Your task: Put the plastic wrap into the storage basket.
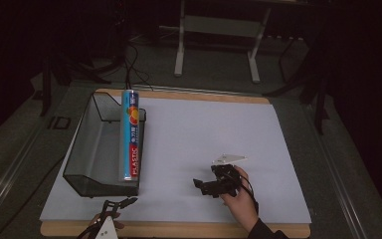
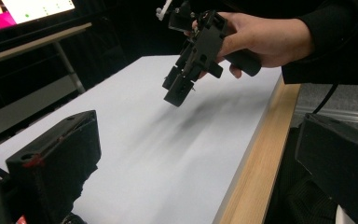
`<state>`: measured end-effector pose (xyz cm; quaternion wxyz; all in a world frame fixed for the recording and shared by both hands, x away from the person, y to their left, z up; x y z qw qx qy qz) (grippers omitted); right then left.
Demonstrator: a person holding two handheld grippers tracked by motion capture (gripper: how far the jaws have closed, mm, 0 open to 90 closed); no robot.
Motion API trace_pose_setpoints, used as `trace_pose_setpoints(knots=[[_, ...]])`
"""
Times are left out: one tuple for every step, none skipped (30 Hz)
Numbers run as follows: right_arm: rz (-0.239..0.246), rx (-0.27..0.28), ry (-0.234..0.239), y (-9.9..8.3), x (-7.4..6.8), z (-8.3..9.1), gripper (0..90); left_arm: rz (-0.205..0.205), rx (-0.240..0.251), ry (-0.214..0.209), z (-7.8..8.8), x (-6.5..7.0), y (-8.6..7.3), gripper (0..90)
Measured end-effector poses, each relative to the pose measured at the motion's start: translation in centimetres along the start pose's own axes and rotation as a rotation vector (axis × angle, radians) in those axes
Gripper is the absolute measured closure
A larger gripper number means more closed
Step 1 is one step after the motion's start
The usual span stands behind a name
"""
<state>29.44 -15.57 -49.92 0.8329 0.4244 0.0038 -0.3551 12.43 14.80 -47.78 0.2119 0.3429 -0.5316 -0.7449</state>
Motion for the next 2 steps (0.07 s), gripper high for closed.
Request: trace_pose_setpoints(knots=[[-0.003, -0.004, 0.003, -0.01, -0.03, -0.11, 14.7, 0.000, -0.001, -0.001, -0.03, -0.02, -0.02, 0.8], [0.000, -0.005, 0.006, -0.01, -0.03, -0.17, 14.7, -0.001, -0.002, -0.003, -0.05, -0.03, -0.04, 0.8]])
Point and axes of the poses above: each handheld gripper's, and its own axes: z roughly backward along the jaws, y roughly out of its top, x roughly to its right, the point moved 1 cm from there along -z, roughly forward along the jaws, and after that the axes turned 11 degrees about y, right-handed, at the moved point
